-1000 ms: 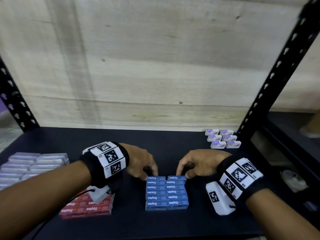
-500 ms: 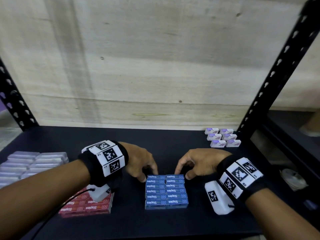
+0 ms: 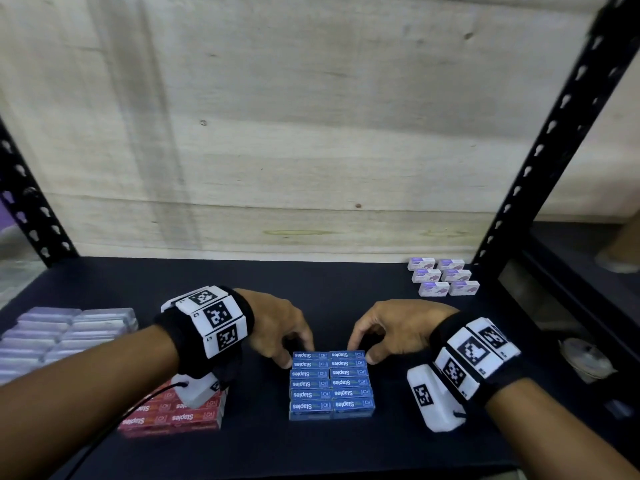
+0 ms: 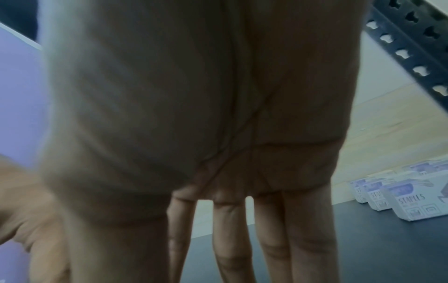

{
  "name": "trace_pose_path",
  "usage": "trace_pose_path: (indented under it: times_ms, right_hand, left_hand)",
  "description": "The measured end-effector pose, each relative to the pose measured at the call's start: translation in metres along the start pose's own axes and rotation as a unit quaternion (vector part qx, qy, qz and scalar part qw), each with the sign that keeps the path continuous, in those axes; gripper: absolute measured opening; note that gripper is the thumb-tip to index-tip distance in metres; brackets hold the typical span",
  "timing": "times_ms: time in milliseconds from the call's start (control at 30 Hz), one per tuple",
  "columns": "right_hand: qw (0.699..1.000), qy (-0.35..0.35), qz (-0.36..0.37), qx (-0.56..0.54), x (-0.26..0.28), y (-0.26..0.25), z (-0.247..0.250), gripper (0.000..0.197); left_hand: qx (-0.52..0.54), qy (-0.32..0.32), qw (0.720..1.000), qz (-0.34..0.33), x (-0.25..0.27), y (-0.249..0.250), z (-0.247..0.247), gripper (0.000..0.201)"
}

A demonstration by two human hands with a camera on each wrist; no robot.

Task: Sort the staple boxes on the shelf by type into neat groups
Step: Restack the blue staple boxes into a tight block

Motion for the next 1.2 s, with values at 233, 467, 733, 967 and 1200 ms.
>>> trace_pose_path:
  times_ms: [233,467,733,967,1200]
  right_hand:
    - [0.999,0.007,-0.025,-0.021,0.005,0.002,-0.002,0.040]
    - [0.996,0.054,-0.024,-0.070,0.019,0.012,-0.013,0.039]
    - [0.997,0.062,-0.026,0.043,0.023,-0.001,-0.021,0.047]
    - [0.994,0.070,-0.027,0.078,0.022,-0.010,-0.018,0.036]
    - [0.995,0.063,-0.027,0.078,0.023,-0.012,-0.018,0.035]
  left_hand:
    - [0.026,0.002,0.999,0.033,0.010,-0.001,0.000,0.048]
    - [0.037,0.038,0.997,0.049,0.028,0.002,-0.013,0.061]
    - [-0.029,0.056,0.996,0.061,0.027,0.011,-0.013,0.065]
    - [0.000,0.056,0.998,0.034,0.022,0.013,-0.014,0.055]
    - [0.002,0.047,0.999,0.024,0.017,0.015,-0.013,0.053]
Point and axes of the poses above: each hand's wrist, its own x-axis away from the middle knuckle, its own z-axis out of the back of the hand, y = z × x, the point moved 10 cm from there along -x, towards the middle knuckle, and after that the axes turned 10 degrees about -y, right-handed, at the moved point
